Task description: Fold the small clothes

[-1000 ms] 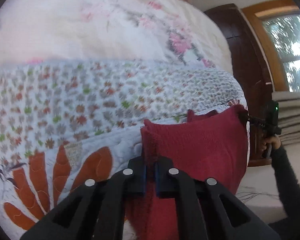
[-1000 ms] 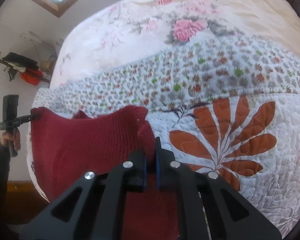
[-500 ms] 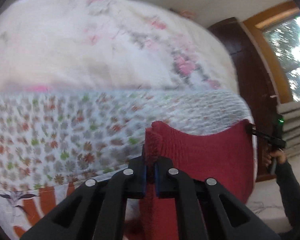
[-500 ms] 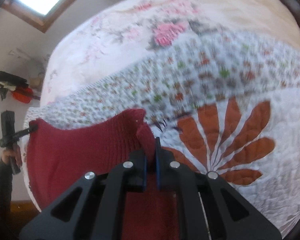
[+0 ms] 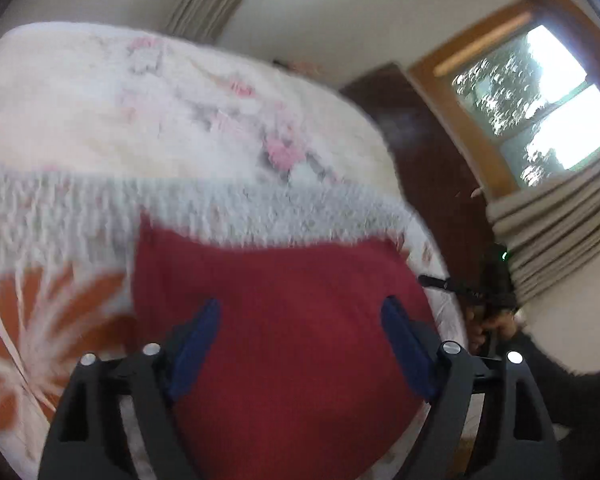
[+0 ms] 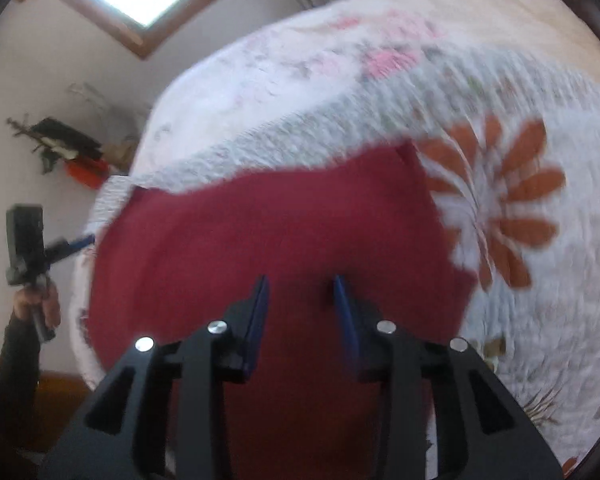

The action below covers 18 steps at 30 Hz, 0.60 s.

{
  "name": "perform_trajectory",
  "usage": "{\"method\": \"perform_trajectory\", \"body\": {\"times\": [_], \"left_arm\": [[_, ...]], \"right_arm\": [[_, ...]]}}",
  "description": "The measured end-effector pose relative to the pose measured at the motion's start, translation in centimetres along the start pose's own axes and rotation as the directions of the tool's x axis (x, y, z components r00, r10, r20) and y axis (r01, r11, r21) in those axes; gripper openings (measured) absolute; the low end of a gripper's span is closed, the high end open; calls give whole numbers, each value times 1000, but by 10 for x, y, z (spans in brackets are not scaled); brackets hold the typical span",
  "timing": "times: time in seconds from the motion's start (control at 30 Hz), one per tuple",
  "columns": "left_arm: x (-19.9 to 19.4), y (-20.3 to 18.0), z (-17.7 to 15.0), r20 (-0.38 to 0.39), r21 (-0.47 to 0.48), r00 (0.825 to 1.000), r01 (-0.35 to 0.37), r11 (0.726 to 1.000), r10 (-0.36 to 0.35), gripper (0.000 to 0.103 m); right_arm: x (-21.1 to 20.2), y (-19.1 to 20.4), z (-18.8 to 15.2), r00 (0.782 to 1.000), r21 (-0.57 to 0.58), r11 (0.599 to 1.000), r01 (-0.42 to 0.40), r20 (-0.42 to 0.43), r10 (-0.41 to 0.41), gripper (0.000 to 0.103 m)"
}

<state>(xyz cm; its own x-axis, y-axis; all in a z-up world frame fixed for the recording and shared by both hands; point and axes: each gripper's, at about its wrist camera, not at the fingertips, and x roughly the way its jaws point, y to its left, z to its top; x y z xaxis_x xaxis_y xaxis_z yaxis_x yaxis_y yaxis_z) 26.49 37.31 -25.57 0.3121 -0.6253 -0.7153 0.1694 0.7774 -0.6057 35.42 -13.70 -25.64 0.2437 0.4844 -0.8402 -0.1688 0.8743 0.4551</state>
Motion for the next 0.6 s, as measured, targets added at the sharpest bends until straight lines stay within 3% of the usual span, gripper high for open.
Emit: {"method": "perform_trajectory", "body": {"times": [0.03, 0.07, 0.13, 0.2, 0.27, 0.33, 0.4, 0.43, 0.5, 0.53, 0.57, 0.6], "left_arm": [[13, 13, -8, -38, -34, 999, -25, 999, 24, 76], [25, 30, -17, -75, -52, 996, -61, 997, 57, 58], [23, 45, -24, -63, -63, 995, -75, 995, 71, 33], [5, 47, -25, -22, -125, 999, -44, 991, 42, 33], [-19, 24, -32, 37, -71, 999, -17, 997, 20, 52], [-31, 1, -47, 66, -33, 995, 76, 997, -74, 56], [-28, -16, -71, 44, -15, 990, 137, 990, -136, 57], [-23, -17, -83, 23, -11, 991, 129, 992, -129, 57], [-4, -3, -106, -40, -41, 998, 39, 998, -41, 57], [2, 7, -115, -46, -59, 998, 28, 998, -31, 51], [4, 17, -122, -38, -98, 999, 26, 995, -30, 38], [-2, 18, -124, -20, -129, 999, 39, 991, -42, 37]], "right_arm": [[3, -11, -3, 1000, 18, 1000, 9, 11, -9, 12], [2, -21, -4, 1000, 48, 999, -2, 14, 1, 8], [-11, -31, -7, 1000, 95, 995, 10, 20, -12, 4], [-31, -24, -14, 999, 99, 995, 8, 48, -13, 18], [-51, -9, -25, 994, 73, 995, -63, 97, 55, 29], [-58, 10, -45, 986, 36, 990, -138, 100, 133, 36], [-47, 21, -64, 986, 14, 988, -154, 65, 153, 36], [-35, 19, -76, 988, 30, 988, -150, 38, 149, 36], [-18, 3, -91, 993, 80, 990, -118, 13, 118, 20], [-14, -9, -97, 994, 106, 989, -104, 21, 103, 1], [-15, -16, -100, 996, 139, 986, -91, 23, 89, 0], [-20, -17, -101, 996, 150, 985, -89, 29, 86, 3]]}}
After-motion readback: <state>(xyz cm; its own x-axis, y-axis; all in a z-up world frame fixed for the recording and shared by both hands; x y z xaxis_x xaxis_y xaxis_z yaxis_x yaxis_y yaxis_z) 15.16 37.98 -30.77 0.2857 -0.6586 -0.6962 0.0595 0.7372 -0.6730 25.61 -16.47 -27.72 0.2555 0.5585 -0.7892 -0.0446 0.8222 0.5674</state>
